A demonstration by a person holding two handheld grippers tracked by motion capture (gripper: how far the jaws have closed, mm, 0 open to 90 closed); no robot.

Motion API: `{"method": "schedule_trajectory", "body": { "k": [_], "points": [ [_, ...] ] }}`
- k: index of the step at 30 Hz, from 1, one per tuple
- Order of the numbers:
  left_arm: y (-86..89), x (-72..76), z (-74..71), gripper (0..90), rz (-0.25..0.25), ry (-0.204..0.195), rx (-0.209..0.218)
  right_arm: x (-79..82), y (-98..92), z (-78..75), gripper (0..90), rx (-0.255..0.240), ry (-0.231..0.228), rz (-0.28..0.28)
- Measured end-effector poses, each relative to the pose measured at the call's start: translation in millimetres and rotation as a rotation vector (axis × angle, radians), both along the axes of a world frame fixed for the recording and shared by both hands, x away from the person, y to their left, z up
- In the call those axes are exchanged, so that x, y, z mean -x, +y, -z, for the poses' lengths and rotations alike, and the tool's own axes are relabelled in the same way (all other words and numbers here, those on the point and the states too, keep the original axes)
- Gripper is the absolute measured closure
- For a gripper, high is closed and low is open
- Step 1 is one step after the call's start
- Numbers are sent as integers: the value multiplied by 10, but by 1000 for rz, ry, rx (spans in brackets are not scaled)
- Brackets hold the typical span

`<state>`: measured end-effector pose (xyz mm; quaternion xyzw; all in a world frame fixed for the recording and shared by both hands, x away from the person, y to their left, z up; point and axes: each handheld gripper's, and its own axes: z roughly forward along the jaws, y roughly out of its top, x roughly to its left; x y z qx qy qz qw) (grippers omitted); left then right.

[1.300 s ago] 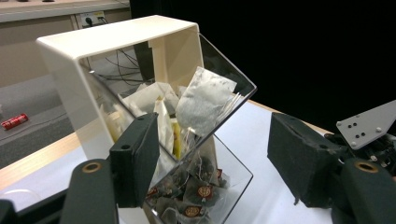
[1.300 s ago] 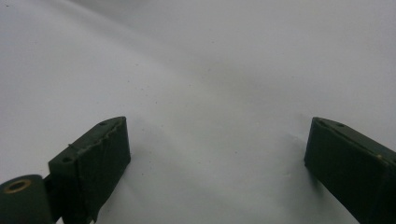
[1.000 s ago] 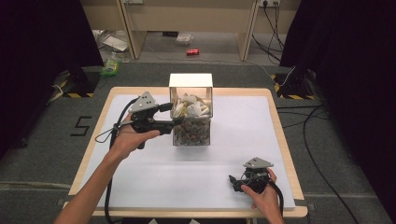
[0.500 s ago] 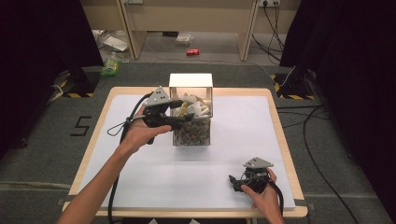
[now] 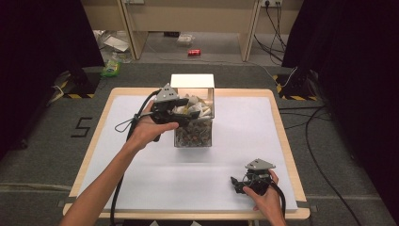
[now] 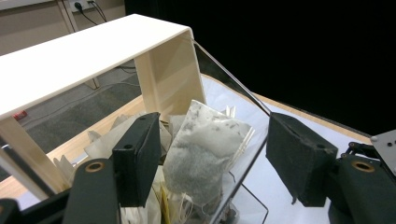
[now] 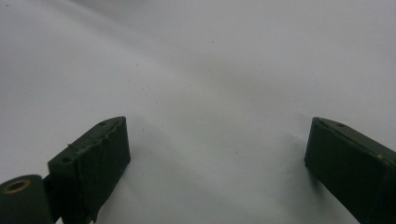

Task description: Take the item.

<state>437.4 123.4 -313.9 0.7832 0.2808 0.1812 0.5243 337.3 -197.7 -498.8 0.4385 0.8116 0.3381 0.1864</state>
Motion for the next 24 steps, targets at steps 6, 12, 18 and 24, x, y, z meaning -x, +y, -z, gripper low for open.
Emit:
{"method": "schedule_trajectory", "body": {
  "k": [6, 12, 18, 24],
  "points": [
    [-52, -65, 12, 368, -9, 11, -19, 0, 0, 0, 73, 0, 0, 0],
    [-92, -126, 36, 391, -17, 34, -31, 0, 0, 0, 73, -1, 1, 0],
    [-133, -158, 66, 428, -15, 51, -57, 1, 0, 0, 72, -1, 1, 0],
    [-143, -158, 64, 474, -26, 64, -72, 0, 0, 1, 72, -1, 0, -1]
  ]
}}
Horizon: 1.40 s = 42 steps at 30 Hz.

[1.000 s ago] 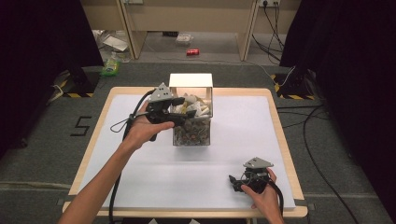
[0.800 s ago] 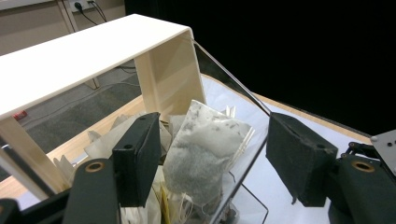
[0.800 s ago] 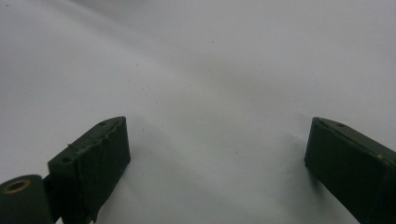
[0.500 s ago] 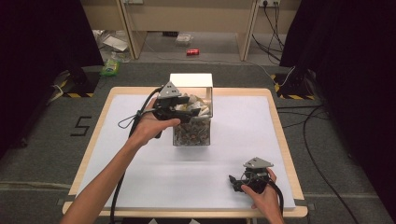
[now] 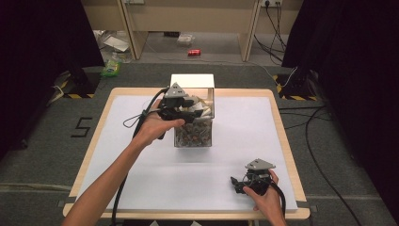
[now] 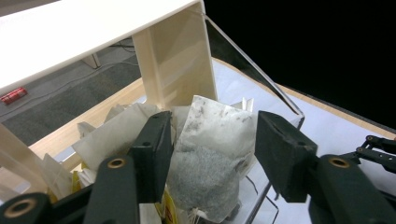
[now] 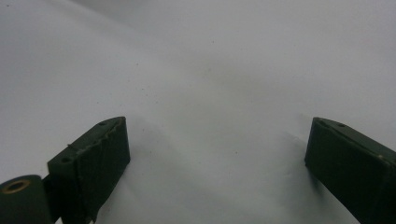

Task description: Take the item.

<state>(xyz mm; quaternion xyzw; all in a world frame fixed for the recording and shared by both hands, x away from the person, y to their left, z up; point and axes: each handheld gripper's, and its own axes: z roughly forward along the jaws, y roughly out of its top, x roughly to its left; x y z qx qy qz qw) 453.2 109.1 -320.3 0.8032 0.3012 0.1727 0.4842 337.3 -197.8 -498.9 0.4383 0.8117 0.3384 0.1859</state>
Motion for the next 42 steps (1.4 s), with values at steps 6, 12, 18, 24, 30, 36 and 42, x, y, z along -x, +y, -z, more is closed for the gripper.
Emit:
{"method": "schedule_trajectory", "body": {
  "k": [6, 12, 18, 24, 30, 36, 42],
  "points": [
    [-5, 6, 7, 591, -10, -14, -21, 0, 0, 0, 72, 0, 1, 0],
    [-19, 18, 28, 771, -12, -38, -45, 0, 0, 0, 72, 0, 1, 0],
    [5, 29, 1, 859, -6, -49, -35, 1, 0, 0, 71, 0, 1, 0],
    [47, 43, -44, 867, -19, -74, -21, 0, 0, 0, 72, 0, 0, 0],
    [111, 71, -146, 870, -15, -83, 16, 1, -1, -2, 72, 1, 3, -1],
    [197, 87, -290, 869, -18, -98, 48, 1, 0, -2, 72, 1, 3, -1],
    [305, 107, -447, 869, -27, -111, 63, 1, 1, 0, 72, 0, 0, 0]
  ]
}}
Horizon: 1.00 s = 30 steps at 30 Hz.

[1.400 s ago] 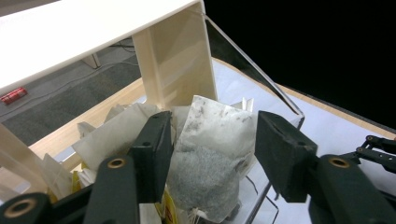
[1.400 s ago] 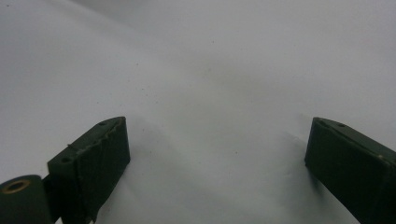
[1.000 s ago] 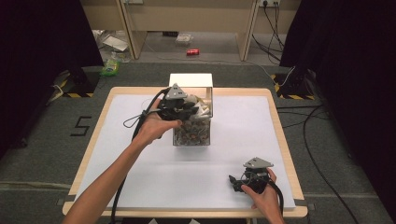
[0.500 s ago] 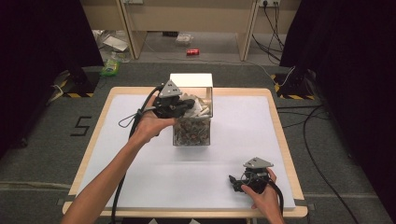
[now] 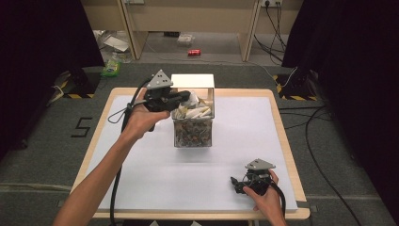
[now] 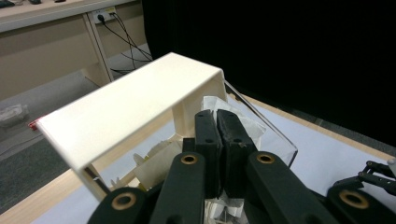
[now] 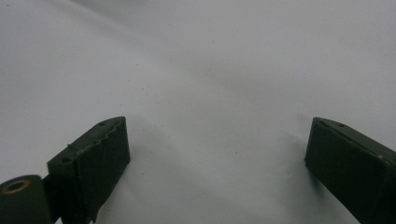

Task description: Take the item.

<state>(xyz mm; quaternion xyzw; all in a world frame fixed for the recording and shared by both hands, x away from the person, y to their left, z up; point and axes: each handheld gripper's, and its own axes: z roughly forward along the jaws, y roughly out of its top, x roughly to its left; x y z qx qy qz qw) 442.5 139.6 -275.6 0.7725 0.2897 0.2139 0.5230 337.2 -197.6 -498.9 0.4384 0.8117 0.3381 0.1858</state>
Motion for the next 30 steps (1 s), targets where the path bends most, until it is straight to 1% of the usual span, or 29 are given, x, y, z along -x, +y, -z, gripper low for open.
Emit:
{"method": "schedule_trajectory", "body": {
  "k": [2, 7, 10, 14, 21, 22, 23, 24, 25, 28, 29, 30],
  "points": [
    [19, 5, -27, 869, -3, -2, 3, 0, 0, 0, 72, 0, 0, 0],
    [131, 30, -156, 869, -10, -15, 9, 0, 0, 0, 72, 0, 0, 0],
    [218, 54, -236, 868, -9, -19, 24, 0, 0, 0, 72, 0, 0, 0],
    [291, 68, -289, 868, -15, -24, 34, 0, 0, 0, 72, 0, 0, 0],
    [400, 67, -327, 868, -32, -31, 42, -1, -1, 0, 71, 0, 0, 0],
    [449, 60, -331, 868, -42, -32, 53, -1, 0, 0, 72, 0, 0, 0],
    [449, 60, -331, 868, -42, -32, 53, -1, 0, 0, 72, 0, 0, 0],
    [502, 56, -333, 868, -46, -27, 65, -1, 0, 0, 71, 0, 0, 0],
    [502, 56, -333, 868, -46, -27, 65, -1, -1, 0, 71, 0, 0, 0],
    [609, 48, -329, 869, -61, -25, 78, -1, -1, 0, 71, 0, 0, 0],
    [609, 48, -329, 868, -61, -25, 78, -1, -1, 0, 71, 0, 0, 0],
    [646, 46, -327, 868, -67, -25, 81, -1, 0, 0, 72, 0, 0, 0]
  ]
}}
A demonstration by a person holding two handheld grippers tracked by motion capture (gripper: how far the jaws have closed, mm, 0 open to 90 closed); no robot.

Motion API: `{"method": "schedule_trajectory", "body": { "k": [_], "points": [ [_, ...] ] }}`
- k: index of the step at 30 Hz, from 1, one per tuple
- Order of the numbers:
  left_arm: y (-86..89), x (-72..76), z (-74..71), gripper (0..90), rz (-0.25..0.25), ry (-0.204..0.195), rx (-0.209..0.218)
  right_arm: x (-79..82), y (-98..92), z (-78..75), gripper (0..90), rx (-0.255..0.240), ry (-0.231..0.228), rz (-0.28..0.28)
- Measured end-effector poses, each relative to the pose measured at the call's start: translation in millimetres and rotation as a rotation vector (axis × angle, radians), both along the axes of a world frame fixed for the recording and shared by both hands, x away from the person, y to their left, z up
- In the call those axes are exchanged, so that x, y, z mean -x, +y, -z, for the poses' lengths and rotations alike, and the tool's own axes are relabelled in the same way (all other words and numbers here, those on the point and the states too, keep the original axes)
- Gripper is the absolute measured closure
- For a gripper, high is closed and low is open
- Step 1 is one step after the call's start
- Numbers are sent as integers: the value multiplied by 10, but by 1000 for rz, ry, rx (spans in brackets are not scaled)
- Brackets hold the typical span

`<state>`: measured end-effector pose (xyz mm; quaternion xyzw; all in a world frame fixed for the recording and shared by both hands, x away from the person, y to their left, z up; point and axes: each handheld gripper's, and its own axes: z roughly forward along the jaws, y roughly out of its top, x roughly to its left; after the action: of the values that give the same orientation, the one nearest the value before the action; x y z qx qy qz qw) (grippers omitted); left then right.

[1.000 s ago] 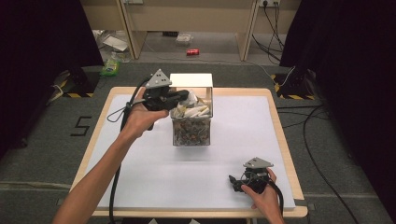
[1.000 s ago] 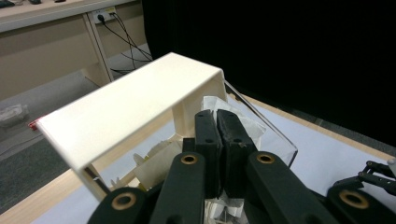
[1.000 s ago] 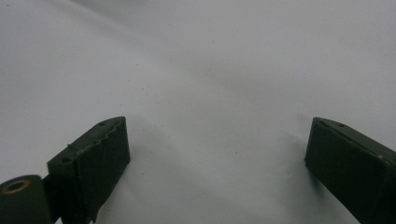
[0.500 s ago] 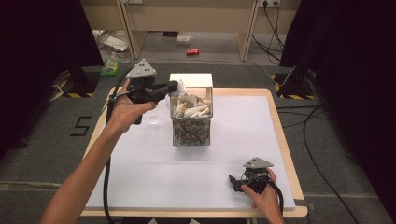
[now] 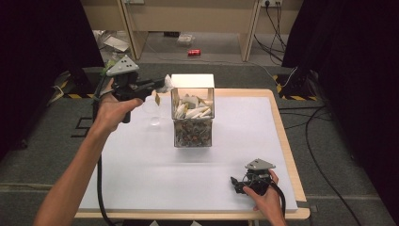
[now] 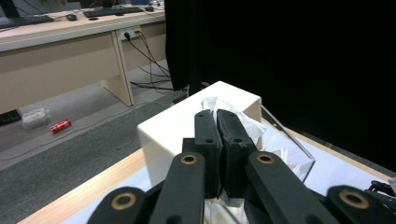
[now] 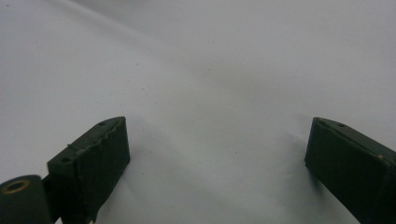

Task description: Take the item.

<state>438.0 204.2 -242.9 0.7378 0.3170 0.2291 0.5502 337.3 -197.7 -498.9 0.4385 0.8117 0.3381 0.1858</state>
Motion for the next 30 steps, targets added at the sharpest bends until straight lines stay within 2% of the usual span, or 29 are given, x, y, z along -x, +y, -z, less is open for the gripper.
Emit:
{"method": "schedule_trajectory", "body": {
  "k": [6, 10, 20, 30],
  "points": [
    [165, -31, 35, 868, -30, -2, 23, 0, 0, 0, 71, 0, 0, 0],
    [250, -83, 110, 868, -58, 6, 30, 1, 1, 0, 71, 0, 1, 1],
    [392, -280, 443, 866, -137, 48, 34, 1, 1, 0, 71, 0, 1, 1],
    [465, -432, 667, 866, -194, 61, 29, 1, 1, 0, 71, 0, 0, 1]
  ]
}}
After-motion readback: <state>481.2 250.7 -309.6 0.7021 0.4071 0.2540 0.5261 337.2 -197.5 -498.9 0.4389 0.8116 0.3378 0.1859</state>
